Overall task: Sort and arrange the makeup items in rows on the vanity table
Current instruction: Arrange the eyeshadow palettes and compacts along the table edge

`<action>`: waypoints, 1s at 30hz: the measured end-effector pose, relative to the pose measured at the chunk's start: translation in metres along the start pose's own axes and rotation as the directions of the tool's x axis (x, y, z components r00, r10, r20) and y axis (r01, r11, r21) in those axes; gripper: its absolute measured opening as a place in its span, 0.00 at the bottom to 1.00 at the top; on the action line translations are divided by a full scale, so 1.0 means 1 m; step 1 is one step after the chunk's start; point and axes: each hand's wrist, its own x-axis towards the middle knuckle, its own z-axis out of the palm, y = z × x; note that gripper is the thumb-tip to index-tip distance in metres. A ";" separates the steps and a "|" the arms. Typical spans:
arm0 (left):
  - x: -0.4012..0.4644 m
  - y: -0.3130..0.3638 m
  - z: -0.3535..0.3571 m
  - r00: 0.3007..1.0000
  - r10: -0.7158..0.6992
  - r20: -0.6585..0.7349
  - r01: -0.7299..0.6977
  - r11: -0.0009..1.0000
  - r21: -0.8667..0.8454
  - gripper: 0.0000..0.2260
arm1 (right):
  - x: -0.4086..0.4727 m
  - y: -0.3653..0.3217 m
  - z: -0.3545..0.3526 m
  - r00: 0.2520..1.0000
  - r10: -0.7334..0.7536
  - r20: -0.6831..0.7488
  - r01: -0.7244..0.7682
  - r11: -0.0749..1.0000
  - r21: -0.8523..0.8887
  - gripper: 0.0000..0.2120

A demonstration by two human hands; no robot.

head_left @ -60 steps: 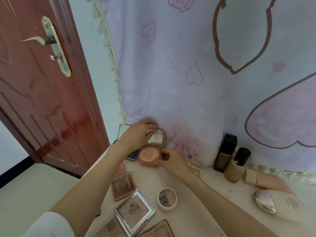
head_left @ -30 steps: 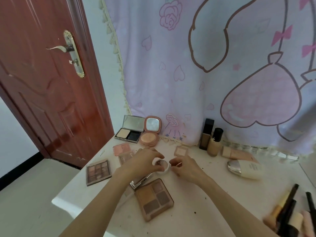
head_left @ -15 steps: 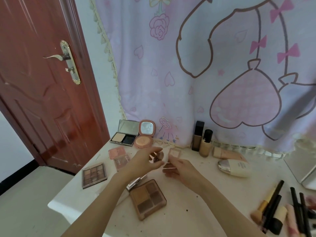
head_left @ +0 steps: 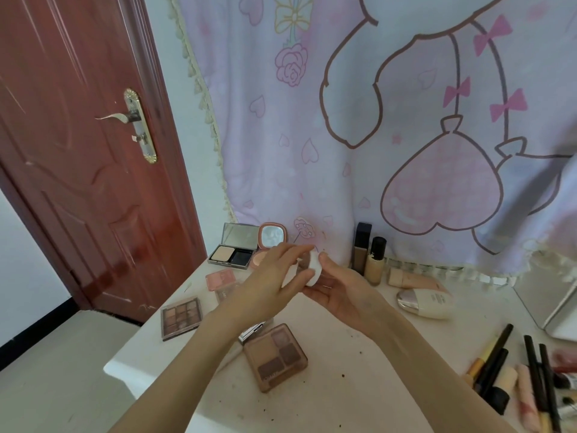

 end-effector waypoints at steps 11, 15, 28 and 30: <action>-0.011 0.001 0.014 0.998 0.054 0.013 -0.056 0.968 0.245 0.17 | -0.008 0.005 0.008 1.000 -0.013 -0.020 0.012 0.997 -0.071 0.21; -0.009 0.003 0.007 1.000 0.009 0.012 -0.011 0.980 0.197 0.18 | -0.010 0.009 0.013 1.000 -0.006 -0.021 0.006 1.000 0.002 0.20; -0.016 0.011 0.001 0.991 0.105 0.081 -0.126 0.930 0.346 0.24 | -0.012 0.008 0.017 0.997 0.071 0.020 -0.071 0.997 0.002 0.20; -0.016 0.009 0.005 0.994 0.078 0.080 -0.099 0.948 0.303 0.26 | -0.010 0.011 0.016 0.998 0.069 0.000 -0.069 0.997 0.022 0.20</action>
